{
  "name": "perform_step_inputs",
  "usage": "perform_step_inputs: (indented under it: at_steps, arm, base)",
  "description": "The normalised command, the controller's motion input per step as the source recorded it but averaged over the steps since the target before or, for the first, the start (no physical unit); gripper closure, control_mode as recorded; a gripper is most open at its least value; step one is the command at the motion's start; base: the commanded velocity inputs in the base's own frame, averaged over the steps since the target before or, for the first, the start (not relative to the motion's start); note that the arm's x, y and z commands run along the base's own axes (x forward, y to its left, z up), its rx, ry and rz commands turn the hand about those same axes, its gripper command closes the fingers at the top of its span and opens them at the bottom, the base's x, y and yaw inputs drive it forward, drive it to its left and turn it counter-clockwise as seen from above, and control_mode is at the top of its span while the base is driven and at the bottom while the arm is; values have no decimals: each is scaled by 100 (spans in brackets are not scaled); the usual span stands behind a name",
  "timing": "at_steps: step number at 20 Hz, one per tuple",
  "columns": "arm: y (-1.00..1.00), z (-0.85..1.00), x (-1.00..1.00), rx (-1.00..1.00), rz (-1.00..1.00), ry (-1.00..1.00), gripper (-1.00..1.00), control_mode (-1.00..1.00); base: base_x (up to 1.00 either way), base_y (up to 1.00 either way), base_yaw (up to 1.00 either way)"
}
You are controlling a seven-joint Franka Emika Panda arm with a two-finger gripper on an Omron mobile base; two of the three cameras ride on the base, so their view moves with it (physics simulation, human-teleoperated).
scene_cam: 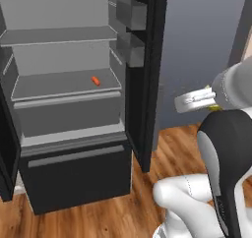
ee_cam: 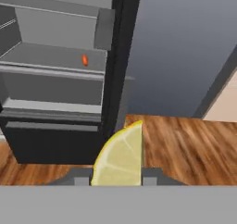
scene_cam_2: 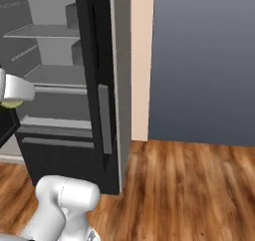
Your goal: Gather the lemon wedge and carrot from the fridge and place them on a tray on the dining counter. Then gather the steak and fish from the fridge and place them on the other tray.
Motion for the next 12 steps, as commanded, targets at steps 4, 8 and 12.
perform_step_inputs:
  at_steps: [4,8,12]
  arm:
    - [0,0,0,0,0,0,100,100]
    - [0,0,0,0,0,0,100,100]
    - [0,0,0,0,0,0,100,100]
  base:
    - [-5,-66,-67]
    - [0,-47,-75]
    - [9,-41,-71]
